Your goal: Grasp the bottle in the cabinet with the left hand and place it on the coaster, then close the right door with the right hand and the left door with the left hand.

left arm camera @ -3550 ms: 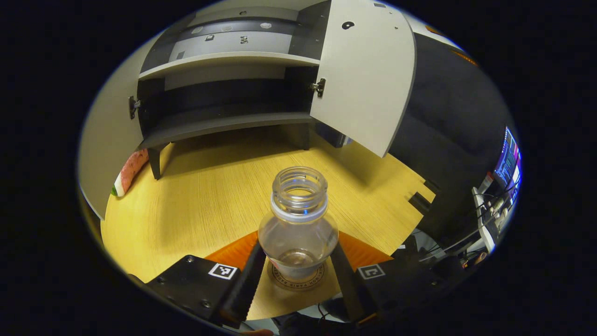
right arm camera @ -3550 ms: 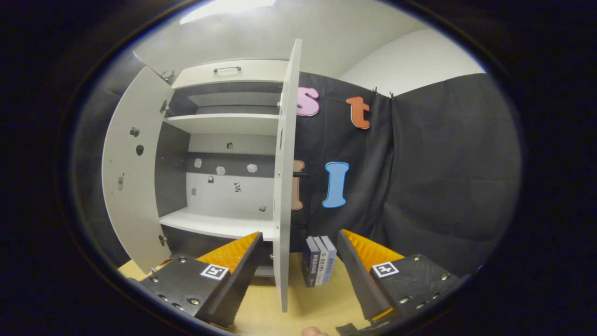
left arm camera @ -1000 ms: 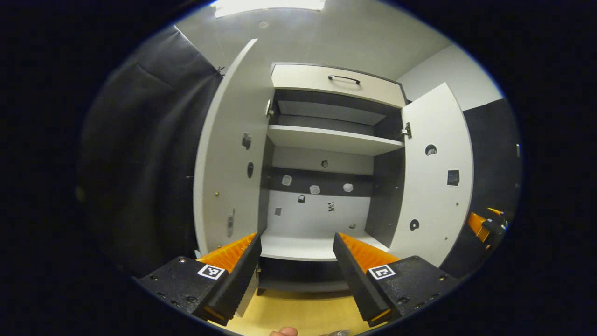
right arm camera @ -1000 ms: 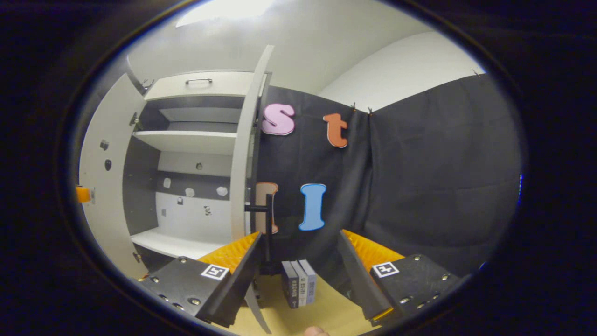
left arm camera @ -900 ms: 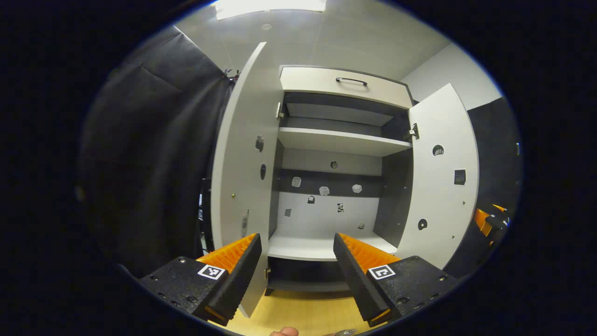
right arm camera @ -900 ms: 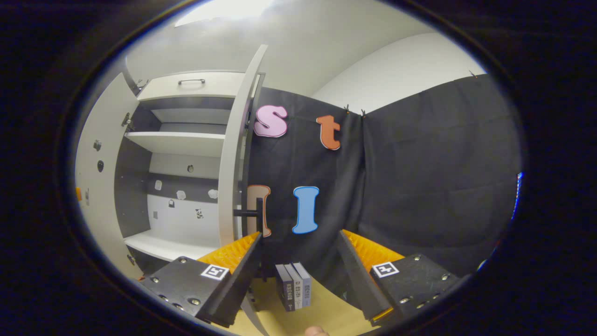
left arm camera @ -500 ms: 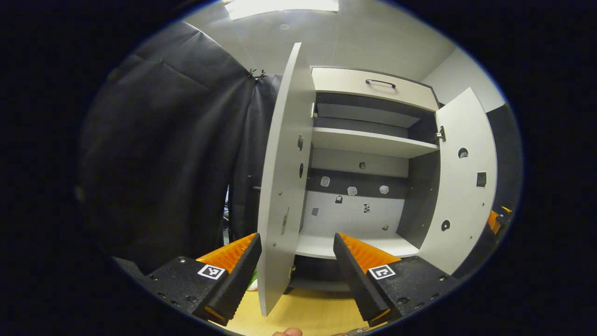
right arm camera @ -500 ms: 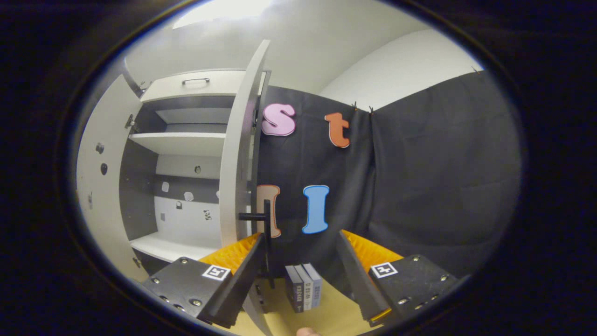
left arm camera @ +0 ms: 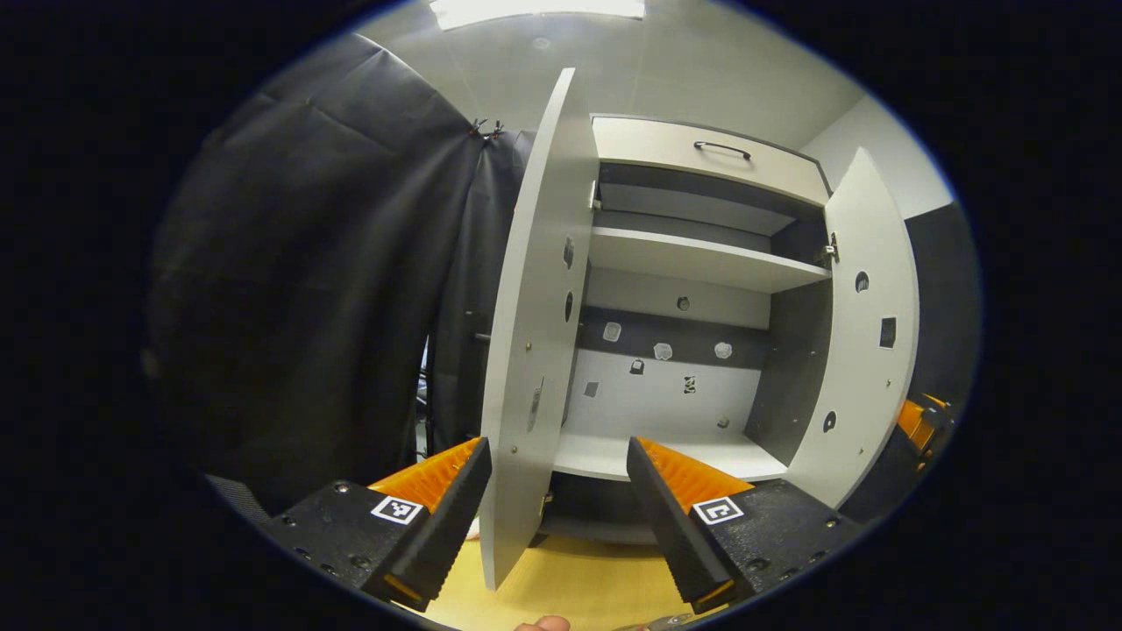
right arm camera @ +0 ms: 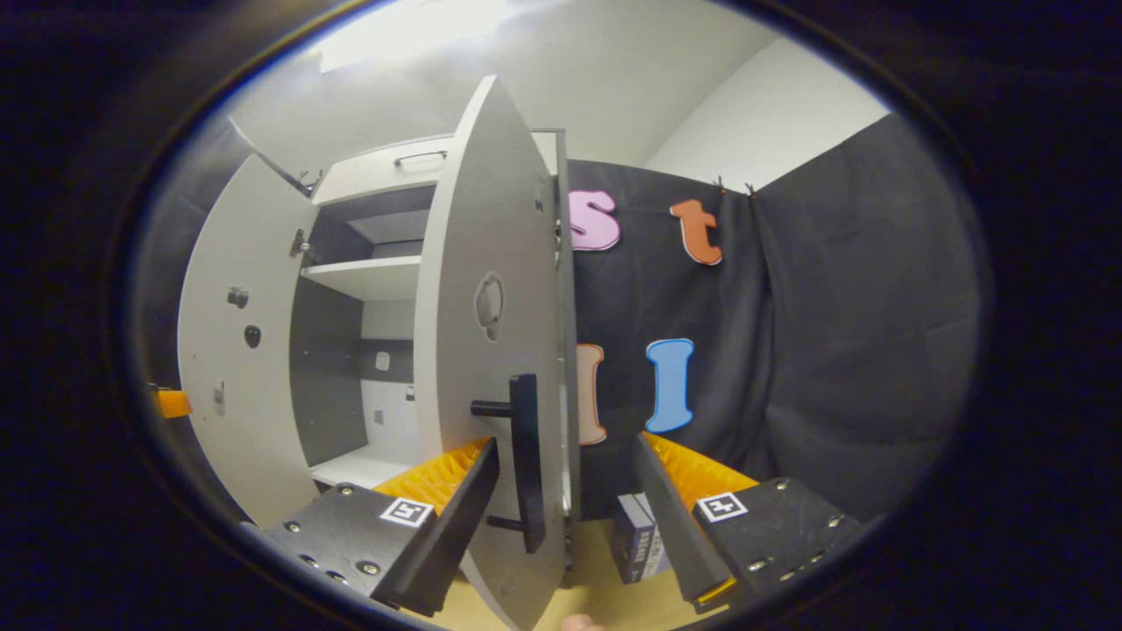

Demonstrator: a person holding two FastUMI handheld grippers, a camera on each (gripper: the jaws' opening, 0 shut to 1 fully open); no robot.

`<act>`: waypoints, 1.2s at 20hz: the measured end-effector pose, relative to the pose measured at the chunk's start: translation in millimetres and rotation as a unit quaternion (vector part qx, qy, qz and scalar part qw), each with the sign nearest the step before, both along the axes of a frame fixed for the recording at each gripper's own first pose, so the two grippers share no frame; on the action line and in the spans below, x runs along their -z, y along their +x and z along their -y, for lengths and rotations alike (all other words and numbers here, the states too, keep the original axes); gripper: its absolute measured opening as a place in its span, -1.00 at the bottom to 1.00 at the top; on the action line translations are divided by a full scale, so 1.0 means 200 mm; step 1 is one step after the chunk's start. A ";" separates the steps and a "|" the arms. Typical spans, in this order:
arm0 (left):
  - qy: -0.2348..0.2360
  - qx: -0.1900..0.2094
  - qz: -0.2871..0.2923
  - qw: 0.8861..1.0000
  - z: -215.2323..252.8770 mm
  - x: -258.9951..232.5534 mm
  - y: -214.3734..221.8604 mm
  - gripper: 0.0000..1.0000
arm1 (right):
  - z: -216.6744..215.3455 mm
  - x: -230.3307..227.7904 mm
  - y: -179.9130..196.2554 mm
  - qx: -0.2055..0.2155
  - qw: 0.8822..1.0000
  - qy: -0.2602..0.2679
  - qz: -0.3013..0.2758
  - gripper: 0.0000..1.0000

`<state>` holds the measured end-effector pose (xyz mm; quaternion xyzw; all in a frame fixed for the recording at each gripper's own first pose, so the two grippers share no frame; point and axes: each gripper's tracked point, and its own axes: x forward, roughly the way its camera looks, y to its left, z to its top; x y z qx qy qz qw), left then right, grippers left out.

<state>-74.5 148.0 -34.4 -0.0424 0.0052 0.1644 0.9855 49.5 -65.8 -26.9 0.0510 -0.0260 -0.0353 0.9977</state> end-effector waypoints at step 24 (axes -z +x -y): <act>0.005 -0.105 -0.020 0.994 -0.48 0.07 -0.21 0.92 | -0.86 -0.02 -0.02 -0.200 0.979 -0.024 0.012 0.84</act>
